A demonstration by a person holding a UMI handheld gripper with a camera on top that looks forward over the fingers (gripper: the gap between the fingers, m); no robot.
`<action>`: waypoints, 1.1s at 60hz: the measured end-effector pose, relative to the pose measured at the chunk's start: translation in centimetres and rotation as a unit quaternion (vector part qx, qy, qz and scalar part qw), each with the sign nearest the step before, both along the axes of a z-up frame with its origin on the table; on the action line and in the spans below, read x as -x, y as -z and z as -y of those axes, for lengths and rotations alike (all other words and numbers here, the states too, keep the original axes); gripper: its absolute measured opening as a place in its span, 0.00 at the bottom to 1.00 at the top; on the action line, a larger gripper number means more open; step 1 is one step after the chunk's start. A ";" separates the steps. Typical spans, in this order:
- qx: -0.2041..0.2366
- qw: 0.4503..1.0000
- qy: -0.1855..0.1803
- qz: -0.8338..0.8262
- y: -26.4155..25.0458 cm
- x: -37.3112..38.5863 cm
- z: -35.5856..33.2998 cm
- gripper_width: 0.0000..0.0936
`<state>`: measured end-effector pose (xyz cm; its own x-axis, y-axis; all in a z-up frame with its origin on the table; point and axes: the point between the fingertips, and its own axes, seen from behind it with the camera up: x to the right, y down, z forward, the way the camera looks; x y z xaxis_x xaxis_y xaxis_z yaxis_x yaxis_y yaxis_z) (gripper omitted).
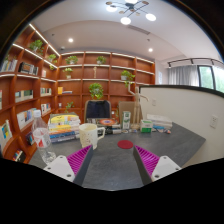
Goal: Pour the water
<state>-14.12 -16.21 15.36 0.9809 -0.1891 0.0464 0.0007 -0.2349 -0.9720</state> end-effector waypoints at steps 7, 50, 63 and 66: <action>0.020 1.000 -0.005 -0.001 2.6 2.2 0.6 0.91; -0.050 0.978 -0.194 -0.055 3.9 27.1 -10.4 0.77; -0.057 0.978 -0.194 -0.045 4.1 26.1 -11.0 0.41; -0.058 0.979 -0.190 -0.051 4.0 26.0 -11.4 0.37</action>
<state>-40.11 -4.78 11.31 0.9798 0.1919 -0.0560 -0.0324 -0.1240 -0.9918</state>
